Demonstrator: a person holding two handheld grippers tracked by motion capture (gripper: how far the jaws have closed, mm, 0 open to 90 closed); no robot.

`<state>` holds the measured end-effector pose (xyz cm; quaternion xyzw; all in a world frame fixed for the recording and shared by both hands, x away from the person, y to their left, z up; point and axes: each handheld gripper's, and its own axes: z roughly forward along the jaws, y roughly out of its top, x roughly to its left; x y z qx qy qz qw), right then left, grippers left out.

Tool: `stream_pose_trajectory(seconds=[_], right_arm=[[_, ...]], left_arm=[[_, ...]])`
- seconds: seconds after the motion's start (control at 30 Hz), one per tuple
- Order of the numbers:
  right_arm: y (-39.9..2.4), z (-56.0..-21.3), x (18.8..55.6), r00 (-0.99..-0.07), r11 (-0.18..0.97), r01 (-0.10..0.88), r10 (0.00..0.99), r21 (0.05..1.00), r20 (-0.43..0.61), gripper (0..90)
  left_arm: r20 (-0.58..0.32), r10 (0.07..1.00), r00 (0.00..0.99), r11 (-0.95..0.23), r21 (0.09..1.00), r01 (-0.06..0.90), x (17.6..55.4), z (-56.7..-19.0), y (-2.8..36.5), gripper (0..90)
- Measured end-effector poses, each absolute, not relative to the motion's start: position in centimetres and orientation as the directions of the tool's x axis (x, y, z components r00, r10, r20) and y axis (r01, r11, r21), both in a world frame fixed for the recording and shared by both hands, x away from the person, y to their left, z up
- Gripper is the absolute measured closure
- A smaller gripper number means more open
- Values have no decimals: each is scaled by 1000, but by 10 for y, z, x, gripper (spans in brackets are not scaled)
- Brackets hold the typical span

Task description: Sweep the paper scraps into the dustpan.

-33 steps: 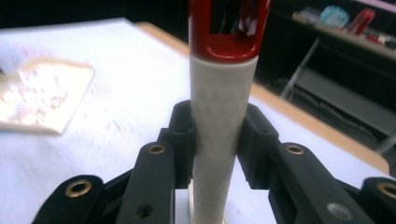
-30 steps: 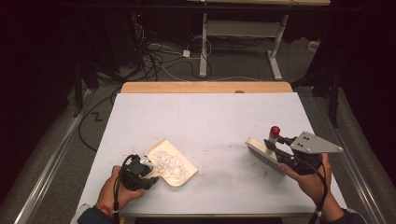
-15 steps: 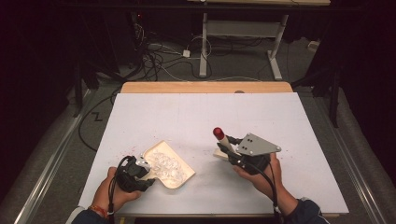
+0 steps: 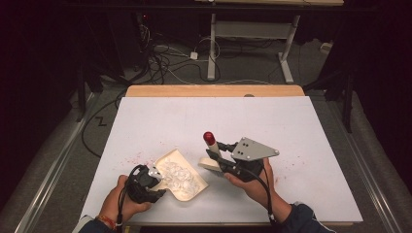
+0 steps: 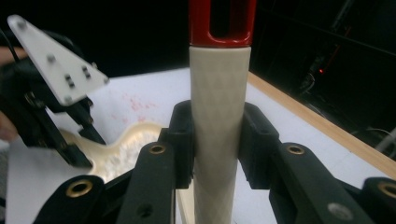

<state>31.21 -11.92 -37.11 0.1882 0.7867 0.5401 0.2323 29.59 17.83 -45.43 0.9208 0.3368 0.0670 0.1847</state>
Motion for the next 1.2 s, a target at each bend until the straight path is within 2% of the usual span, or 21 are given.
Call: stream_pose_trajectory(seconds=[0.17, 0.33, 0.43, 0.63, 0.8, 1.1, 1.2], right_arm=[[-136, -363, 317, -833, 258, 70, 546, 964, -86, 704], [-152, -357, 321, -800, 252, 52, 589, 966, -110, 703], [-159, -355, 323, -756, 276, 23, 634, 961, -164, 703], [-161, -368, 335, -704, 315, 35, 681, 948, -200, 703], [-150, -379, 334, -757, 319, 65, 633, 946, -161, 703], [-118, -378, 309, -845, 311, 48, 519, 949, -127, 704], [-118, -375, 307, -851, 300, 39, 509, 953, -126, 704]], left_arm=[[-4, 646, 763, -704, 384, 597, 297, -456, 175, 635], [0, 647, 763, -703, 388, 596, 298, -457, 172, 635], [2, 647, 763, -705, 385, 596, 298, -456, 171, 635], [1, 652, 758, -700, 386, 601, 299, -457, 169, 634], [2, 654, 757, -699, 386, 602, 300, -457, 167, 634], [1, 662, 749, -688, 396, 608, 300, -457, 167, 634], [-4, 664, 747, -684, 398, 611, 300, -458, 167, 633]])
